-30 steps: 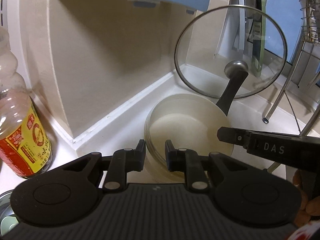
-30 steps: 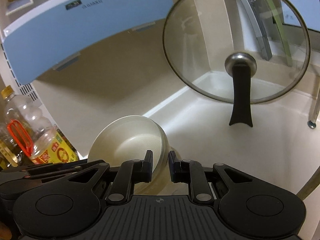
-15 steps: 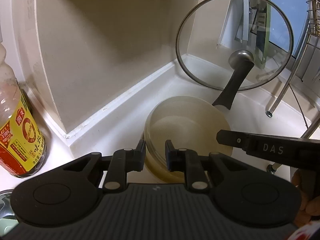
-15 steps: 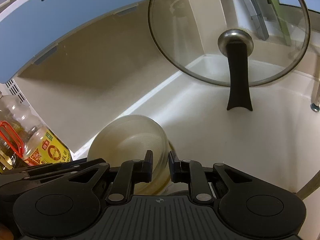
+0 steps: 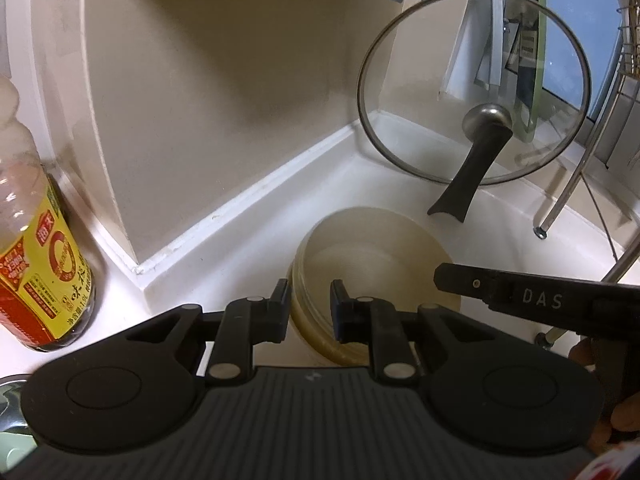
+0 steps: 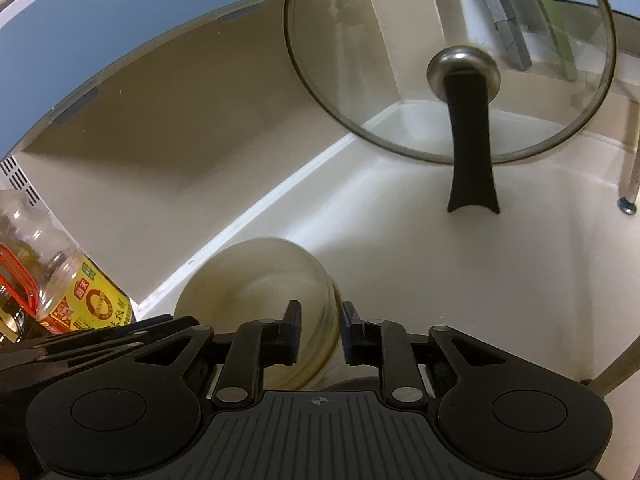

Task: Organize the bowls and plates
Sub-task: 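Carry the cream bowls over and lower them onto the white bowl, then open both grippers and pull them back from the bowl stack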

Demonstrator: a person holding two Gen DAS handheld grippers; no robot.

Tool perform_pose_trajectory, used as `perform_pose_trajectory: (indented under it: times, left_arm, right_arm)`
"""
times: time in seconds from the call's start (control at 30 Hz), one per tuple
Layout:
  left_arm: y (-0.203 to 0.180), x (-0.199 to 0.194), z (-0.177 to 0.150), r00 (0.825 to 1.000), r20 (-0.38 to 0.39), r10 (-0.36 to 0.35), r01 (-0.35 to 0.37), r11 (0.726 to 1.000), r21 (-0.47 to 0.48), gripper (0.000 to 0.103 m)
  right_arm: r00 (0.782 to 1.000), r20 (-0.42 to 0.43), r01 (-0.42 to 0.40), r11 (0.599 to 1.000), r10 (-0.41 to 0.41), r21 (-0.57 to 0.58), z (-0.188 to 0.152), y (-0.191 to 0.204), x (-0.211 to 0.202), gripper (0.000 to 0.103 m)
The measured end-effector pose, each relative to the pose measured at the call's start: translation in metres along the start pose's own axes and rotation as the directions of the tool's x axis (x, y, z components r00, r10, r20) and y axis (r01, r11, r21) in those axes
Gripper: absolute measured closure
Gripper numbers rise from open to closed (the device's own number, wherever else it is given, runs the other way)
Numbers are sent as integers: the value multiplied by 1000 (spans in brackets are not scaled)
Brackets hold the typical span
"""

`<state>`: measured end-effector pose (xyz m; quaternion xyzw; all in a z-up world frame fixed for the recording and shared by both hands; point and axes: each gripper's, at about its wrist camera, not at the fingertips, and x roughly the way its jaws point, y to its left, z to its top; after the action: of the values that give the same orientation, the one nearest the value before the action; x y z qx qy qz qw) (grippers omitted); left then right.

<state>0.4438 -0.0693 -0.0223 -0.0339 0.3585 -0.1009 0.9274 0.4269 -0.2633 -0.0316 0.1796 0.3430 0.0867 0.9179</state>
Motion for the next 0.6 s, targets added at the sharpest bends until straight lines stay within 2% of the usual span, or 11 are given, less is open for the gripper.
perform_pose_trajectory:
  times: [0.03,0.1,0.33,0.6]
  left_arm:
    - [1,-3,-1,1000,6,1,-1,1000,-4,85]
    - [2,-8,-1,1000,13,3,-3,1000,-11,85]
    - [5,-36,-11,1000,22,-13,13,1000,-27,85]
    - [-2,-76,-38,1000,19,0,0,1000,-18,84]
  right_arm:
    - [1000,11,-1,1000,1,-3,0,0,-3,63]
    - [1000,29,-7,1000,7,-3,-2,1,-11,58]
    - [998,47,-48,999,47,10,-14,3,-41,48]
    - [996,54,-78,997,76,24,-38,-3,-87,42]
